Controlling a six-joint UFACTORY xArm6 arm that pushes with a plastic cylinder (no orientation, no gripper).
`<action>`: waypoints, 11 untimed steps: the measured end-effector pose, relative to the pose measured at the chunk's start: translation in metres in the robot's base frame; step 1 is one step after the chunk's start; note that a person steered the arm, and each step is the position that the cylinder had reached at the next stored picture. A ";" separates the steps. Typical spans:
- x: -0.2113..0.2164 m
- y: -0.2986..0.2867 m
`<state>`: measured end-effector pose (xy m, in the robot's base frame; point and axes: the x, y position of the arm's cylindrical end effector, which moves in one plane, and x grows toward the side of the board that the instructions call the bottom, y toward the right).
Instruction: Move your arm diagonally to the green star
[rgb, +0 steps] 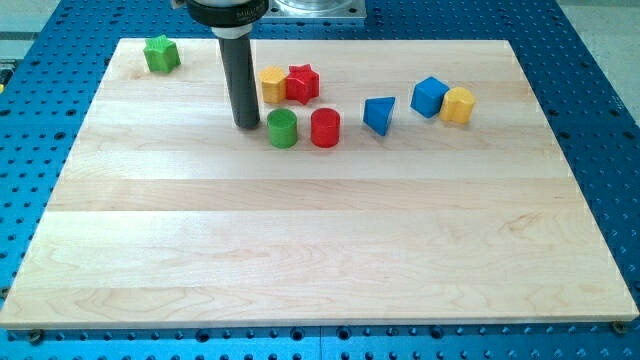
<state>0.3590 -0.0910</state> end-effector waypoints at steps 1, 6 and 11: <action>0.000 0.000; -0.002 -0.008; -0.020 -0.080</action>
